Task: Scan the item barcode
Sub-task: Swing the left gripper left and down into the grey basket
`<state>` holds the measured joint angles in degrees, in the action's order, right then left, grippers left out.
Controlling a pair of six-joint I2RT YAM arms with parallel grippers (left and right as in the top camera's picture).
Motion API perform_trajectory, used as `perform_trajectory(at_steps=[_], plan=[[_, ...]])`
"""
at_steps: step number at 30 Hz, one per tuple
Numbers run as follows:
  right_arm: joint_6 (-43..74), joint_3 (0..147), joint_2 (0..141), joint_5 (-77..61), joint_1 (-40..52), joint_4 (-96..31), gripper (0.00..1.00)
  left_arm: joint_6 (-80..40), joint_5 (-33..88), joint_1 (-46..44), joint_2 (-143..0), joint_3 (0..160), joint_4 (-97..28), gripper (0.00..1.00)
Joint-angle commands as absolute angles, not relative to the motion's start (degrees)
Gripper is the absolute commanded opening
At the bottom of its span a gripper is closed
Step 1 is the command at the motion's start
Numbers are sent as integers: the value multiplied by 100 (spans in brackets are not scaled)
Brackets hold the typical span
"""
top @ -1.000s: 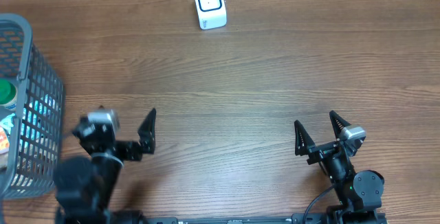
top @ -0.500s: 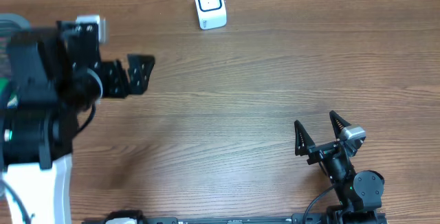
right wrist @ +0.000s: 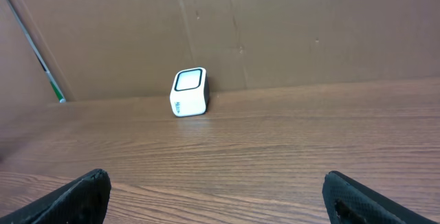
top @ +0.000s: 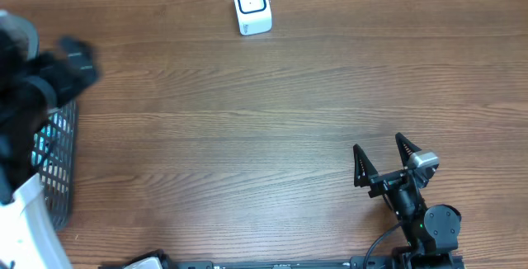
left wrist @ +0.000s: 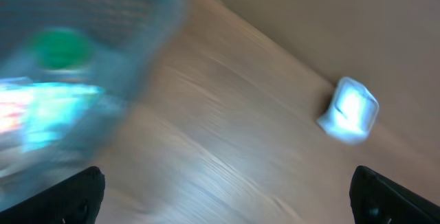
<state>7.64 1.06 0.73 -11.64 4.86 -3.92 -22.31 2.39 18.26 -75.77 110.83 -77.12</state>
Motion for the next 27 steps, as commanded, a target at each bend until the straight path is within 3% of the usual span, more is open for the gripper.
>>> perform_trajectory(at_steps=[1,6,14,27], plan=[[742,45,16,-1164,454,-366,100,-3114,-598,2899,-7474,11266,-7988,100],[742,45,16,-1164,454,-366,100,-3994,-589,3997,-7605,11052,-7950,100],[742,45,16,-1162,454,-366,100,-3621,-617,5072,-8643,10766,-7940,99],[742,45,16,-1164,454,-366,100,-2630,-489,5741,-9087,9478,-6976,95]])
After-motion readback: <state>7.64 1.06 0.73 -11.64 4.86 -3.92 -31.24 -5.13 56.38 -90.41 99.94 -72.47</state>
